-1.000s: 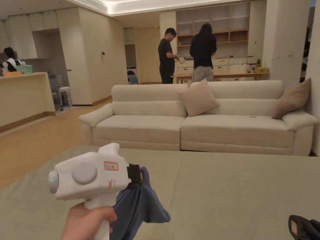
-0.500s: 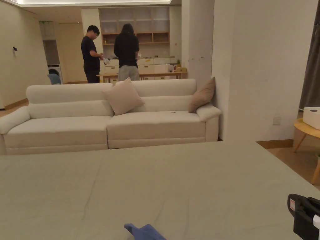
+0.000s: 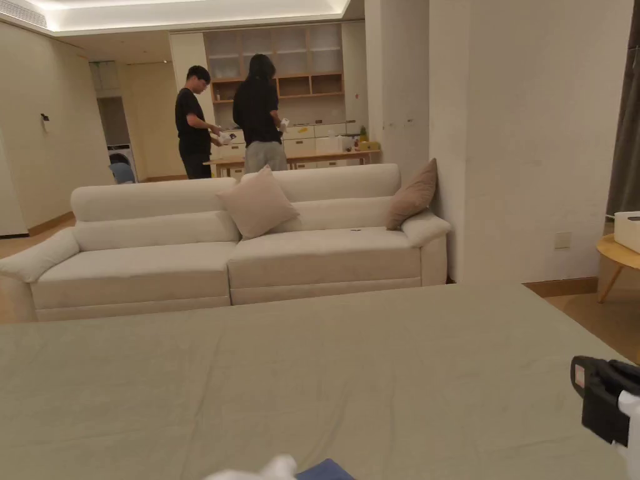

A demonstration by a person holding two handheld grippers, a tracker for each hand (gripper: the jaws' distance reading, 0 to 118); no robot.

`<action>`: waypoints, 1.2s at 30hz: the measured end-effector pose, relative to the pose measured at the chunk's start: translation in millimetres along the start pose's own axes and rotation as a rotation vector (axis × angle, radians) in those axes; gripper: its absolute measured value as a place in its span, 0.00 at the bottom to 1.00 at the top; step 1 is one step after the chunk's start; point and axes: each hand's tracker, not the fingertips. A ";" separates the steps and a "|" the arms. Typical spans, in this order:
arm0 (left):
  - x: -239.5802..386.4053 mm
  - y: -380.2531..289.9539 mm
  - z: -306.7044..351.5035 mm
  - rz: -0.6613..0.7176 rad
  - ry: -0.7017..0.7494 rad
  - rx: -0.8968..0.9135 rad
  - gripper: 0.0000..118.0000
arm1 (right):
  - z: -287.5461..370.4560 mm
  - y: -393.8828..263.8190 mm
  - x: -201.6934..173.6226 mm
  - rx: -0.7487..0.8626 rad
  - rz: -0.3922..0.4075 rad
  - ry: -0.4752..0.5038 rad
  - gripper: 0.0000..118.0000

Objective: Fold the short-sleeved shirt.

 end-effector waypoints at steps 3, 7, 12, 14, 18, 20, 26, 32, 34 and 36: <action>32.0 32.6 116.4 -0.255 0.256 0.450 0.88 | -8.4 18.2 -13.2 0.029 -0.002 0.023 0.00; 66.7 29.8 227.7 -0.552 0.529 0.826 0.68 | -20.3 41.2 -39.2 0.064 0.026 0.057 0.00; 77.0 18.3 289.9 -0.635 0.703 0.962 0.00 | -37.5 57.9 -64.5 0.080 0.034 0.099 0.00; 70.9 18.3 298.6 -0.574 0.650 0.912 0.00 | -43.4 59.3 -69.6 0.062 0.007 0.115 0.00; 49.6 23.6 288.5 -0.572 0.676 0.863 0.00 | -49.7 53.7 -78.7 0.059 0.021 0.124 0.00; 29.5 32.5 277.3 -0.525 0.616 0.809 0.00 | -53.4 50.7 -80.4 0.047 0.024 0.133 0.00; -69.6 101.5 211.4 -0.372 0.478 0.473 0.00 | -76.4 39.7 -82.0 0.017 0.058 0.126 0.00; -209.7 166.4 104.9 -0.234 0.467 0.093 0.99 | -124.1 18.0 -85.6 -0.057 0.072 0.110 0.00; -249.5 170.0 67.5 -0.211 0.547 0.071 0.97 | -143.4 6.2 -86.5 -0.096 0.084 0.102 0.00; -286.6 169.9 34.8 -0.139 0.567 -0.020 0.98 | -159.6 -6.2 -87.1 -0.136 0.069 0.106 0.00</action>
